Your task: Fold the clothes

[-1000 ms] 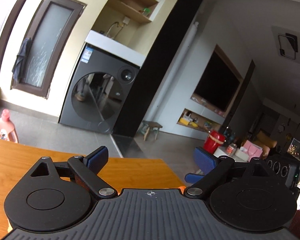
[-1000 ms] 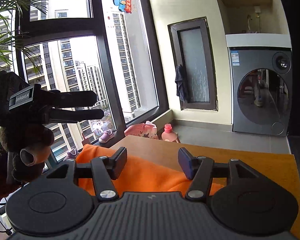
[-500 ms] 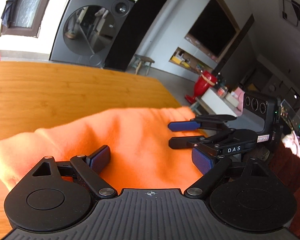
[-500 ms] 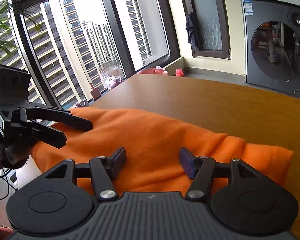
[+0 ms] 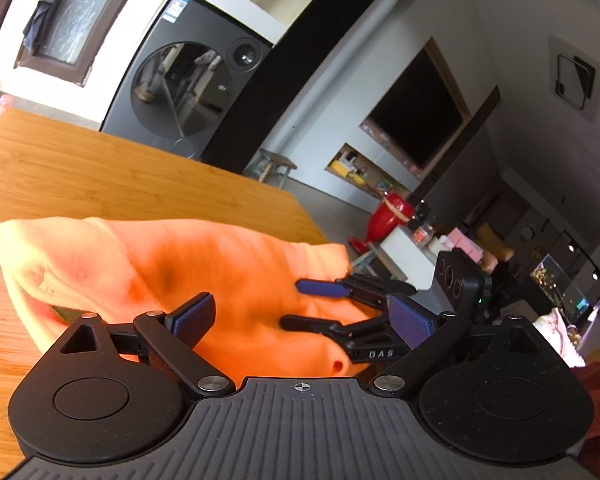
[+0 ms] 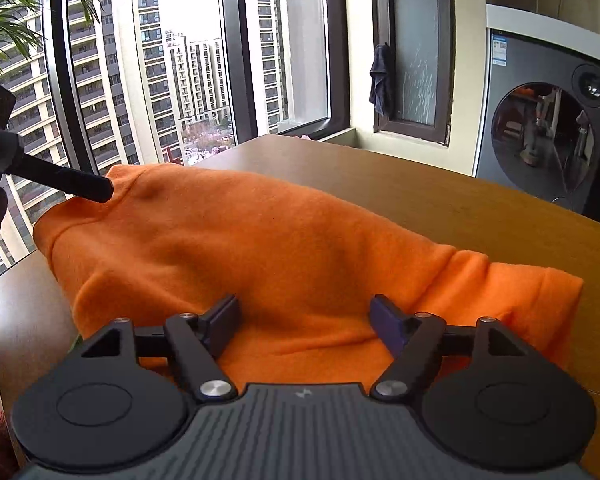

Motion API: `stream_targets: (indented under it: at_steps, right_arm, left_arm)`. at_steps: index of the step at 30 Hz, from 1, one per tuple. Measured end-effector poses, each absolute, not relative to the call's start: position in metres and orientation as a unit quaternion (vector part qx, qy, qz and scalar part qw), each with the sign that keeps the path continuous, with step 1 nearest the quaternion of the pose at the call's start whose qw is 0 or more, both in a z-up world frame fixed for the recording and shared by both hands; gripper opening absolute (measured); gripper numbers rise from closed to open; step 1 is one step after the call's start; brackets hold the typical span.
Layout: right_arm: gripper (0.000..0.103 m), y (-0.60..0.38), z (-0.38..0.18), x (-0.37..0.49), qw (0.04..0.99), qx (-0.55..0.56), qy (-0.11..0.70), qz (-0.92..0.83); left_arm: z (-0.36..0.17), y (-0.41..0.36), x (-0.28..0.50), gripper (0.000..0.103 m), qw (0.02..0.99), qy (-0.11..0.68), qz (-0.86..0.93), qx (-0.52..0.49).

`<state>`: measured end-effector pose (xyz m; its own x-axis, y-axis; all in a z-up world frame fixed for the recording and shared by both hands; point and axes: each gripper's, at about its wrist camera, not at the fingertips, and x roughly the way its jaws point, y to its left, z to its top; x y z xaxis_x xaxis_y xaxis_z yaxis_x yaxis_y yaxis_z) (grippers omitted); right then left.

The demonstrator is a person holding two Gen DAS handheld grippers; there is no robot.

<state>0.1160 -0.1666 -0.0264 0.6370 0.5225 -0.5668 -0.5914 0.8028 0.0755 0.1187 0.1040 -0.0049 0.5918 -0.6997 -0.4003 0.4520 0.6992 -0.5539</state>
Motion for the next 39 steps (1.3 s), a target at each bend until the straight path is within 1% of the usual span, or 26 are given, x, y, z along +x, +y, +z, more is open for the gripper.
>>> stream_targets:
  at_steps: [1, 2, 3, 5, 7, 10, 13, 17, 21, 25, 28, 31, 34, 35, 36, 39]
  right_arm:
    - [0.086, -0.169, -0.019, 0.113, 0.908, -0.054, 0.283, 0.304]
    - [0.099, -0.172, -0.012, 0.110, 0.914, -0.049, 0.270, 0.299]
    - [0.103, -0.175, -0.002, 0.103, 0.921, -0.046, 0.246, 0.299]
    - [0.103, -0.178, 0.011, 0.091, 0.925, -0.050, 0.216, 0.310]
    - [0.103, -0.175, 0.014, 0.083, 0.921, -0.079, 0.211, 0.318]
    - [0.103, -0.162, -0.013, 0.080, 0.910, -0.161, 0.248, 0.292]
    - [0.103, -0.156, -0.044, 0.082, 0.909, -0.199, 0.264, 0.255]
    - [0.103, -0.156, -0.044, 0.088, 0.906, -0.175, 0.292, 0.251]
    - [0.103, -0.166, -0.032, 0.094, 0.899, -0.139, 0.314, 0.271]
    - [0.103, -0.197, -0.005, 0.116, 0.930, -0.093, 0.282, 0.215]
    - [0.103, -0.220, 0.015, 0.134, 0.950, -0.059, 0.255, 0.169]
    - [0.103, -0.221, -0.004, 0.158, 0.947, -0.075, 0.282, 0.137]
    - [0.103, -0.210, -0.032, 0.172, 0.938, -0.114, 0.304, 0.120]
    - [0.103, -0.205, -0.041, 0.174, 0.935, -0.128, 0.309, 0.118]
    - [0.103, -0.202, -0.047, 0.171, 0.939, -0.138, 0.294, 0.114]
    - [0.103, -0.204, -0.048, 0.170, 0.940, -0.142, 0.292, 0.108]
  left_arm:
    - [-0.011, 0.100, 0.120, 0.097, 0.870, 0.320, -0.323, -0.193]
    - [-0.019, 0.098, 0.123, 0.097, 0.867, 0.335, -0.314, -0.193]
    - [-0.028, 0.096, 0.126, 0.097, 0.863, 0.351, -0.306, -0.196]
    - [-0.043, 0.096, 0.133, 0.097, 0.857, 0.364, -0.299, -0.209]
    - [-0.047, 0.095, 0.138, 0.097, 0.856, 0.360, -0.300, -0.218]
    - [-0.048, 0.095, 0.145, 0.097, 0.854, 0.359, -0.298, -0.229]
    - [-0.042, 0.100, 0.143, 0.097, 0.852, 0.353, -0.304, -0.239]
    - [-0.036, 0.113, 0.132, 0.097, 0.834, 0.340, -0.334, -0.279]
    - [-0.056, 0.108, 0.130, 0.097, 0.822, 0.371, -0.324, -0.285]
    - [-0.058, 0.106, 0.129, 0.097, 0.823, 0.377, -0.321, -0.279]
    - [-0.039, 0.105, 0.129, 0.097, 0.833, 0.370, -0.324, -0.253]
    - [-0.005, 0.109, 0.127, 0.099, 0.854, 0.311, -0.340, -0.243]
    - [0.011, 0.116, 0.137, 0.101, 0.869, 0.275, -0.318, -0.262]
    - [0.009, 0.118, 0.143, 0.102, 0.866, 0.281, -0.309, -0.275]
    - [0.003, 0.119, 0.150, 0.102, 0.860, 0.292, -0.300, -0.291]
    - [-0.036, 0.120, 0.168, 0.101, 0.831, 0.359, -0.270, -0.328]
